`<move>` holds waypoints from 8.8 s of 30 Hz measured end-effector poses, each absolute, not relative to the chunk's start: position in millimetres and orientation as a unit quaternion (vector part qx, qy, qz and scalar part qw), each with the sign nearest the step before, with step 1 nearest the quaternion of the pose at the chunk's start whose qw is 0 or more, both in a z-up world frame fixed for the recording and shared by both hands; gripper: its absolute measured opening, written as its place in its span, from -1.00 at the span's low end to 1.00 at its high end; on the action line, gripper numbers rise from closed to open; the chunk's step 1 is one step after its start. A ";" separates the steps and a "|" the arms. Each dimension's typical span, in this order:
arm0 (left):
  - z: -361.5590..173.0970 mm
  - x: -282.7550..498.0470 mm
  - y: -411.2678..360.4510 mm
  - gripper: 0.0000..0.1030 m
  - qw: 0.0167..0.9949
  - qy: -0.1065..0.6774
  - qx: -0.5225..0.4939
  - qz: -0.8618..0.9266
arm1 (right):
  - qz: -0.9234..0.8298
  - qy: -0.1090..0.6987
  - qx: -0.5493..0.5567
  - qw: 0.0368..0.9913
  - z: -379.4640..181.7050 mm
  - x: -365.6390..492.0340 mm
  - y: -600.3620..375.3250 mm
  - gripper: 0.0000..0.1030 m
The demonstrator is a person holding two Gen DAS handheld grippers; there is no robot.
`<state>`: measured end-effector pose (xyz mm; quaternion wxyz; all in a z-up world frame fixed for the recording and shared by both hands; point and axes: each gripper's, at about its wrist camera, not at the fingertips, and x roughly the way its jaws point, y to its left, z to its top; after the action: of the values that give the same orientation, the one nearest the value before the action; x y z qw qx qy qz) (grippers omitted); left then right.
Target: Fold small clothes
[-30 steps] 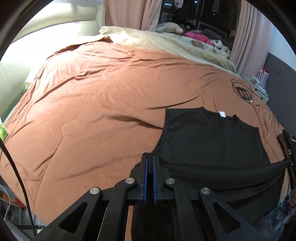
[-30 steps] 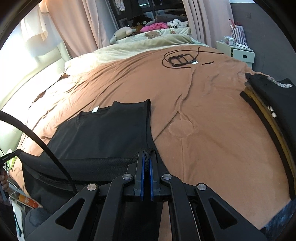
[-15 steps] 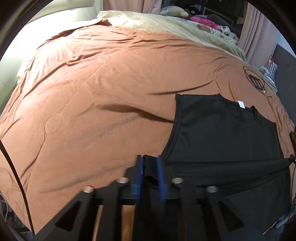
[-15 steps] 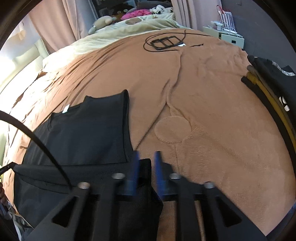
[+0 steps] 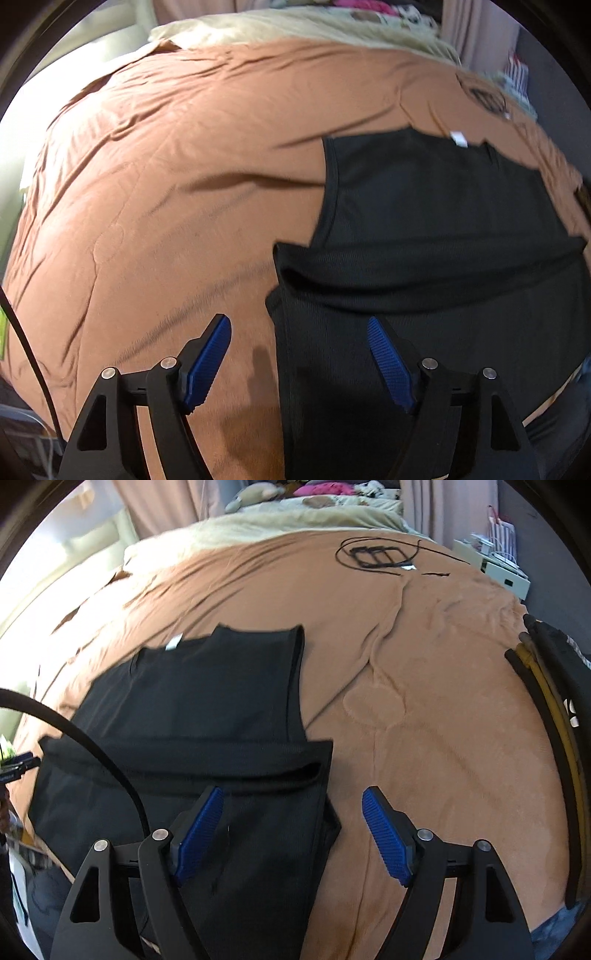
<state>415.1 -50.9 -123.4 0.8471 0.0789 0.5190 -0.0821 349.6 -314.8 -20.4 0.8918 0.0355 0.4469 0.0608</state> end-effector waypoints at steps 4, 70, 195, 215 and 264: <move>-134.4 418.1 -54.4 0.51 0.836 0.534 0.106 -0.066 | 0.068 0.466 0.010 0.882 -22.6 351.7 -307.3 0.49; -158.4 508.4 -35.2 -0.32 0.831 0.547 0.014 -0.096 | 0.056 0.464 0.041 0.883 -68.2 452.8 -328.0 -0.43; -147.5 416.1 2.8 -0.16 0.816 0.564 -0.091 -0.086 | 0.065 0.489 0.194 0.848 -62.6 352.8 -381.1 0.02; -158.3 410.5 8.4 -0.66 0.815 0.561 -0.133 -0.061 | 0.091 0.456 0.332 0.821 -99.2 354.7 -404.3 -0.74; -151.3 350.7 22.8 -0.12 0.798 0.539 -0.252 -0.095 | 0.093 0.436 0.130 0.886 29.4 301.4 -274.4 -0.16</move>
<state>350.7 22.8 -151.3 0.7981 -0.2523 0.5389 -0.0946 301.4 -274.4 29.4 0.8857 0.1298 0.4360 0.0928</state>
